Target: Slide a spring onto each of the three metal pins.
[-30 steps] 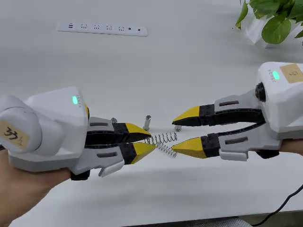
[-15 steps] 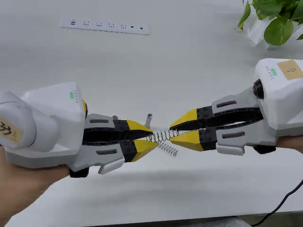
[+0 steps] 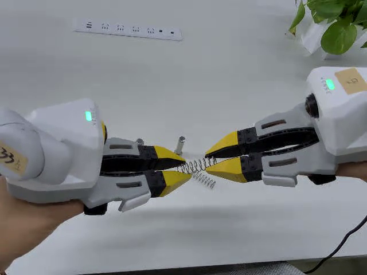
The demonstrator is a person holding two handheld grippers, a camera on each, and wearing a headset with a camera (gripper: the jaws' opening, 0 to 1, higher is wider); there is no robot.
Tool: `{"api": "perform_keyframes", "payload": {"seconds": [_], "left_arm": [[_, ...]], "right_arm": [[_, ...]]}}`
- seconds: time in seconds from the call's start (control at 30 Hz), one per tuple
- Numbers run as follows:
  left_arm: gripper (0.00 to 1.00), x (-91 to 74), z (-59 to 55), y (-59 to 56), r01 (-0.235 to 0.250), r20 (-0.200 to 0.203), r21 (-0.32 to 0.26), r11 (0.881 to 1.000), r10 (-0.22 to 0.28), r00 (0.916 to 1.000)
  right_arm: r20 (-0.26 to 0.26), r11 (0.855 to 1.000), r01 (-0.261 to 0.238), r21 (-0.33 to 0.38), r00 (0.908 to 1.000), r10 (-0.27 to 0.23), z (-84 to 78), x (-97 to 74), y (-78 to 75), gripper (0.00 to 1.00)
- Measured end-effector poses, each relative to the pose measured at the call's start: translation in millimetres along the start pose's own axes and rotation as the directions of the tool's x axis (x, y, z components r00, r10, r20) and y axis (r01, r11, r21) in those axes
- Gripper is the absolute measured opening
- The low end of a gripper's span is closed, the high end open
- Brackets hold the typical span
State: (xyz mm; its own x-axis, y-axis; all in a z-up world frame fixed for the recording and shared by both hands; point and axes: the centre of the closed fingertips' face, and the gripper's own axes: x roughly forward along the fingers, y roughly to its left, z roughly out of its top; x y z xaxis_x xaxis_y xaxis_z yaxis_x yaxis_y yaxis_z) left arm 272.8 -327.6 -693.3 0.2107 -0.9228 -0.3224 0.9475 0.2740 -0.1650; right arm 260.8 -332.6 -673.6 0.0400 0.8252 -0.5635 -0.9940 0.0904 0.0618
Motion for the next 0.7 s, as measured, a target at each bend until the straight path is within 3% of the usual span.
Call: {"api": "perform_keyframes", "payload": {"seconds": [0.7], "left_arm": [[0.06,2.2,-3.8,-9.8,0.031,-0.026,0.039,0.999,-0.030,0.9992]], "right_arm": [[-0.021,0.999,-0.031,-0.040,0.9993,0.030,14.8,2.7,6.4,0.06]]}}
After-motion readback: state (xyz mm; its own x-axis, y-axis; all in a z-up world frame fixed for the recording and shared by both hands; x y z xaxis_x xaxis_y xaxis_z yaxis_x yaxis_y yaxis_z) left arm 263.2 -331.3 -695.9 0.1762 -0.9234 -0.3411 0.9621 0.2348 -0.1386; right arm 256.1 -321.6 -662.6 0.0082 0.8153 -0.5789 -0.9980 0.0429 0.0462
